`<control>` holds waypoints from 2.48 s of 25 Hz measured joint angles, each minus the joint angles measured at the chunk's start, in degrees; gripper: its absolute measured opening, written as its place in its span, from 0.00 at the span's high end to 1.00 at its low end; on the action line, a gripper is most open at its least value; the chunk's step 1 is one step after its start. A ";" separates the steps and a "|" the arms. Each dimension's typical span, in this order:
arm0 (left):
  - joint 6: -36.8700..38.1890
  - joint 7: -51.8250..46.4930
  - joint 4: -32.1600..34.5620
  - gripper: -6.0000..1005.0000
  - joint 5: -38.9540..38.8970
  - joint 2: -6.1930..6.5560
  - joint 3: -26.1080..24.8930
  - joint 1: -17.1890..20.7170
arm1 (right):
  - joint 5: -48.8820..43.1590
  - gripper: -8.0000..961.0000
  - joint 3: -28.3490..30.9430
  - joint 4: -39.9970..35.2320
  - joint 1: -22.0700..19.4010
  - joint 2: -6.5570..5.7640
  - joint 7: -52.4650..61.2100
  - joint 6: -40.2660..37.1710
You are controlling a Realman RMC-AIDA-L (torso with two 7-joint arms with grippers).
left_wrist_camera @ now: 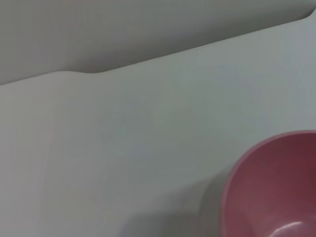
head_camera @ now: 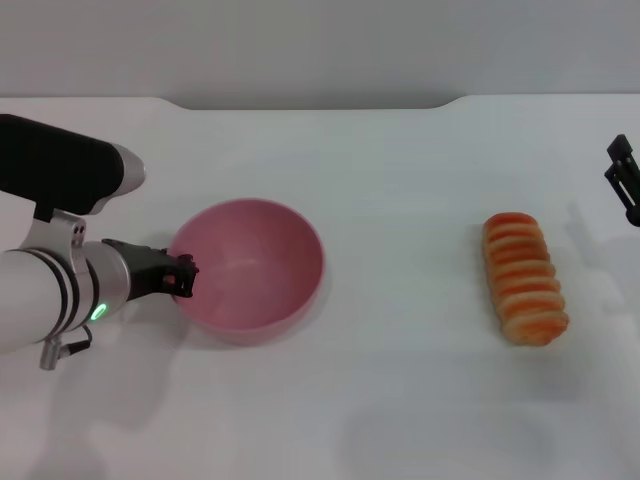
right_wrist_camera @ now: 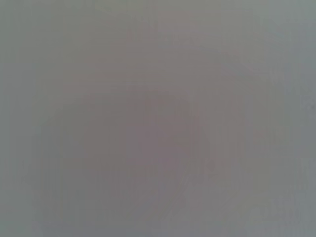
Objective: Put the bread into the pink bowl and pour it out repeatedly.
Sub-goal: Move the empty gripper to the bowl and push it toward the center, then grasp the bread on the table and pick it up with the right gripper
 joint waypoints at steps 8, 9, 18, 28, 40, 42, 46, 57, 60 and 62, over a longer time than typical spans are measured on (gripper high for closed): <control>1.77 -0.17 -0.43 0.91 -0.57 -0.06 -0.51 -0.16 | 0.00 0.20 -0.61 -0.08 0.00 -0.02 -0.03 0.46; 1.83 -0.18 -0.27 0.92 -0.58 -0.07 -0.56 -0.20 | 0.00 0.20 -0.83 -0.22 0.00 -0.03 0.03 0.60; 2.02 0.03 0.31 0.94 -0.58 0.00 -0.68 -2.95 | -12.95 0.20 1.74 -24.58 -5.33 -5.53 14.15 30.79; 2.23 0.08 -1.21 0.94 -0.55 0.02 -1.50 -5.68 | -21.47 0.20 6.01 -61.18 -7.47 -3.99 9.23 90.08; 3.21 0.08 -4.63 0.94 -0.62 -0.07 -2.14 -8.48 | -3.49 0.20 16.29 -71.84 -6.42 -0.42 -10.31 117.76; 3.64 0.08 -4.69 0.94 -0.64 -0.07 -2.20 -8.58 | -3.87 0.20 16.42 -69.76 -6.35 -0.33 -10.00 116.76; 3.68 0.08 -4.69 0.94 -0.65 -0.02 -2.21 -8.93 | -3.76 0.20 16.10 -64.49 -4.02 -0.26 -9.71 114.78; 3.53 0.08 -4.65 0.94 -0.65 0.10 -2.17 -9.16 | -2.32 0.20 14.12 -57.75 1.67 -0.09 -9.49 112.36; 3.61 0.26 -4.67 0.94 -0.64 0.10 -2.17 -9.33 | -2.12 0.20 13.81 -55.12 3.13 -0.09 -9.48 111.92; 3.52 0.60 -4.67 0.94 -0.65 0.09 -2.17 -9.52 | -1.83 0.20 13.60 -53.43 3.94 -0.09 -9.49 111.41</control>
